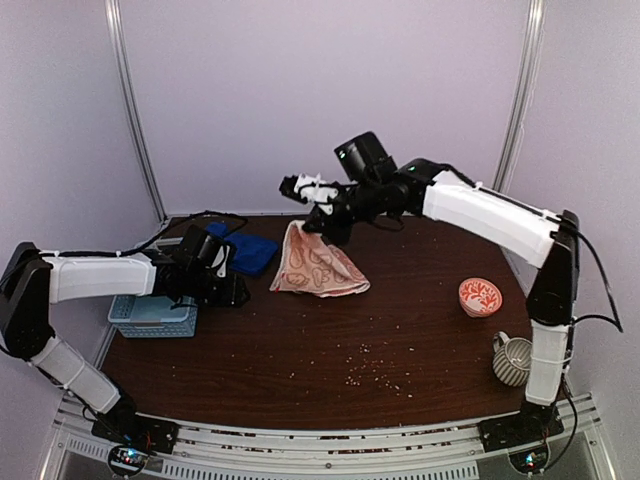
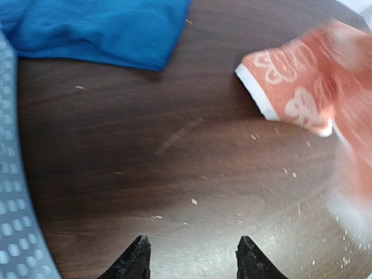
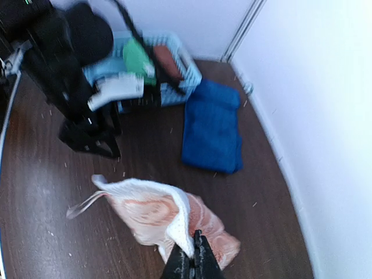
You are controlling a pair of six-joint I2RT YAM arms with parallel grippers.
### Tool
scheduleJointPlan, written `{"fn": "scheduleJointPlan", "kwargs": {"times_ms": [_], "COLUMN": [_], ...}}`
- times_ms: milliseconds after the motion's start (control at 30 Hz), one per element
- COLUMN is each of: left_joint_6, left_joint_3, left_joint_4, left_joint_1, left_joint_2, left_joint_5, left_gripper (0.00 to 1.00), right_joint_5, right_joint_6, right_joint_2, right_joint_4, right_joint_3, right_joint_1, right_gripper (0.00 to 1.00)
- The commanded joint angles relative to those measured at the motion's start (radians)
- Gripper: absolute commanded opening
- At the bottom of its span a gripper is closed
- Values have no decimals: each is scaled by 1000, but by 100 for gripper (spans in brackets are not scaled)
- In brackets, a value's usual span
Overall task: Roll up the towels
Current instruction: Pick up the towel from the center of the board, then flatten out the towel at the center of the board.
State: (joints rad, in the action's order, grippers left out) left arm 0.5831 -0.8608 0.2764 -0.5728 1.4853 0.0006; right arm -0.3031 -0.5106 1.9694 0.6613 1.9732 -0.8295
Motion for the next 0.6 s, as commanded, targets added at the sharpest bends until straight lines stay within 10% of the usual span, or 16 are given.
{"fn": "scheduleJointPlan", "kwargs": {"times_ms": [0,267,567], "left_joint_6": [52,40,2], "left_joint_3": [-6,-59,-76], "left_joint_4": [-57,-71,-99], "left_joint_1": [27,27,27], "left_joint_2": [-45,10,87], "left_joint_5": [-83,-60,8], "left_gripper": [51,51,50], "right_joint_5": [-113,-250,44], "right_joint_6": [-5,28,-262], "right_joint_2": [-134,-242,-517], "right_joint_4": [49,67,-234], "right_joint_3": [128,-81,-1107], "right_joint_1": [39,408,640], "right_gripper": [0,0,17]}}
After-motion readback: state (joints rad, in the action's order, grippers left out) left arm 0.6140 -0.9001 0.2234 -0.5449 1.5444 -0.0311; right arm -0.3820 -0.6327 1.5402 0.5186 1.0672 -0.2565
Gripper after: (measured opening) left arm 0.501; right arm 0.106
